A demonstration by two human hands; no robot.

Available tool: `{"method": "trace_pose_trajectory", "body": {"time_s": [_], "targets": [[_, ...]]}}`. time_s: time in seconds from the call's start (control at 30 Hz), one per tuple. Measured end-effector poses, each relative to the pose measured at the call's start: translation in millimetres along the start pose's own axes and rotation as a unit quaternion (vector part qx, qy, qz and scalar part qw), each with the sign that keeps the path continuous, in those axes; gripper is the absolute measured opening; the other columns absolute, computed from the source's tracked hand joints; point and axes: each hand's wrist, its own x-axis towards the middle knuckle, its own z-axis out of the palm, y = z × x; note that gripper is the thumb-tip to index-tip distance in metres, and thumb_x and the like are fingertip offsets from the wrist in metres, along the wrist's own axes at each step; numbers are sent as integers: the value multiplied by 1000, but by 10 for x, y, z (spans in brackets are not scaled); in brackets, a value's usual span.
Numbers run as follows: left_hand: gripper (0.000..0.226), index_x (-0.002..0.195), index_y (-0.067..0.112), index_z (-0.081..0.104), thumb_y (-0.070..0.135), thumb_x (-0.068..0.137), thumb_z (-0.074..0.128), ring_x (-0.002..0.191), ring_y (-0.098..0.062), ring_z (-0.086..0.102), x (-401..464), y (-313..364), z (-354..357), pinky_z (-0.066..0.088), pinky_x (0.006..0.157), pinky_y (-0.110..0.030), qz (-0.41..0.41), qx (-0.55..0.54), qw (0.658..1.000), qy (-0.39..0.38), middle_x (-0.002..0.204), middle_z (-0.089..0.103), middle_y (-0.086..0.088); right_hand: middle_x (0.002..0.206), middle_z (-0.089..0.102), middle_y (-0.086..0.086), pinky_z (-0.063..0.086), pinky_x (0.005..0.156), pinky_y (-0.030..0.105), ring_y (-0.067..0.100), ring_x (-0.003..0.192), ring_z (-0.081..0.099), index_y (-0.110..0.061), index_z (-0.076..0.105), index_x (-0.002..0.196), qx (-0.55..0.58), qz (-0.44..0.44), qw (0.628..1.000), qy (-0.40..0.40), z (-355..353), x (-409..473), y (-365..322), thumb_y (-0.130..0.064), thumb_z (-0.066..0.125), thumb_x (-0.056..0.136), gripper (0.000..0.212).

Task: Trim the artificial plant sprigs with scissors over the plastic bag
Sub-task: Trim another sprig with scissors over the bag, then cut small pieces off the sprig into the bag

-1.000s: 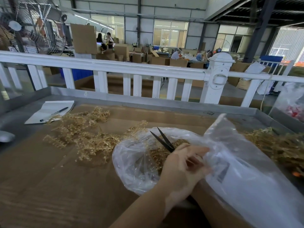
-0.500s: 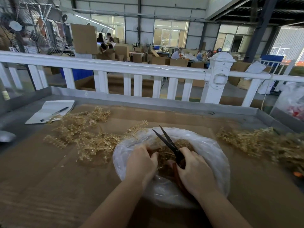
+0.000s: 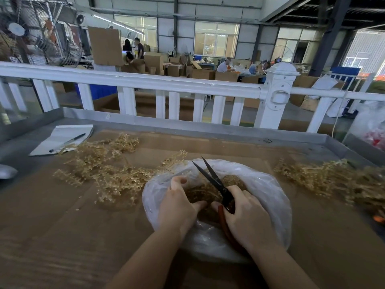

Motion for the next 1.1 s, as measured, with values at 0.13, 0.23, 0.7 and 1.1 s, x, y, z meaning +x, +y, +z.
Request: {"method": "trace_pose_trajectory", "body": {"time_s": [0.13,0.23,0.7,1.1], "targets": [[75,130,25,37,24,71,82,107,-13,57,32,-18,-52,47,94,-25,-16,-38,999,-22,117,59,2,97,57,-12,42,80,18,6,93,51,-33,52,114,0,3,1000,-7,-13,-7,-14,-56,55,87,35],[68,126,24,39,16,73,81,95,-12,60,56,10,-69,51,90,-27,-46,-78,995,-36,103,62,3,99,57,-11,45,84,22,8,96,52,-32,52,115,2,6,1000,-13,-30,-11,-30,-56,53,87,37],[8,91,9,67,8,83,70,90,-24,66,111,158,-133,55,86,-39,-97,-326,940,-31,98,69,-17,103,57,-11,43,88,22,8,100,51,-31,51,121,19,15,1000,-3,-51,-31,-35,-57,52,88,42],[24,90,5,64,-16,79,61,73,-12,70,150,-38,-58,54,61,-17,-108,-479,869,-58,76,73,-5,95,57,-11,44,81,24,11,95,53,-30,55,114,24,16,999,17,-42,-34,-29,-55,56,86,37]]}}
